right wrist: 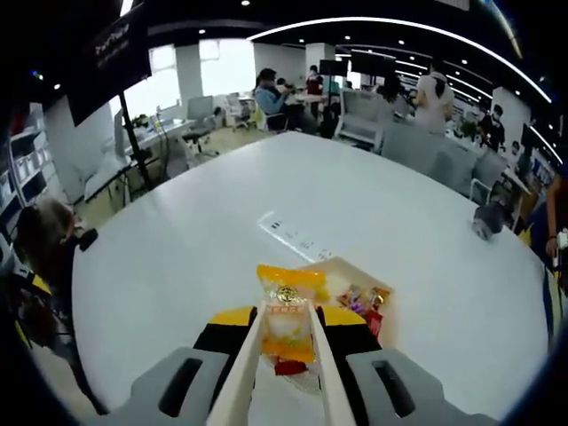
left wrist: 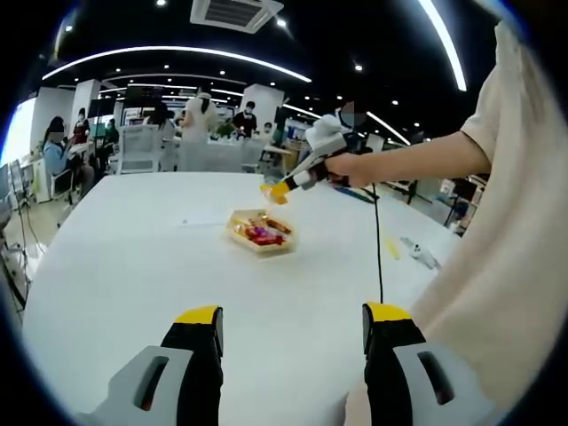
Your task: Place the target food into the container with the food tongs after gripping and lifting it, then release it inside without dropping or visibly crushing the food.
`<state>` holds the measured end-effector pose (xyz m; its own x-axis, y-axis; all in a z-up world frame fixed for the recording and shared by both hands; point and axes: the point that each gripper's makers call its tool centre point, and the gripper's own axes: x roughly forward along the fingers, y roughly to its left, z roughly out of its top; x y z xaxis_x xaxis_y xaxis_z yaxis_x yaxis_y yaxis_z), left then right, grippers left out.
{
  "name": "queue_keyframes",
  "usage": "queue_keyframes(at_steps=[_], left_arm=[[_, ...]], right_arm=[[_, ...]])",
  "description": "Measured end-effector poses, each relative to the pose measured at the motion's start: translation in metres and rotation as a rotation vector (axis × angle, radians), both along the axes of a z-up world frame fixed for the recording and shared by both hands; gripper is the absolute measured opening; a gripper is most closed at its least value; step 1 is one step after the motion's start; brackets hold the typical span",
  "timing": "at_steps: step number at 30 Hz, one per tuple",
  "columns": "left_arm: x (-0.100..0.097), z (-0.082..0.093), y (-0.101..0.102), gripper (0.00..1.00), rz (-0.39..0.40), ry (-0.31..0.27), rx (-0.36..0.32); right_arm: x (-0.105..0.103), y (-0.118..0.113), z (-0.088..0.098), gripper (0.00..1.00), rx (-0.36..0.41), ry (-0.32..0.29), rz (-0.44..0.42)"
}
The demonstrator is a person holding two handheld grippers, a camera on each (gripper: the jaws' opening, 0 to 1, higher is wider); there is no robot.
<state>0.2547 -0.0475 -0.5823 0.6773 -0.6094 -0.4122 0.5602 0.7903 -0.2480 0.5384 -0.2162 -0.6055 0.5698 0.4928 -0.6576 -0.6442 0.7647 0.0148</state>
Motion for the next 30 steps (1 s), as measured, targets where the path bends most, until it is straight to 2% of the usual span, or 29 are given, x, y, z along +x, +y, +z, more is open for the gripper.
queue_keyframes(at_steps=[9,19,30], left_arm=[[0.001,0.001,-0.001,0.63,0.0,-0.002,-0.001],[0.003,0.002,-0.005,0.63,-0.016,-0.006,-0.003],[0.002,-0.003,-0.004,0.63,-0.009,0.004,-0.006]], right_arm=[[0.005,-0.007,0.007,0.26,0.0,-0.012,-0.011],[0.015,-0.013,0.024,0.26,-0.001,-0.049,-0.016],[0.022,-0.019,0.027,0.26,-0.011,-0.057,-0.016]])
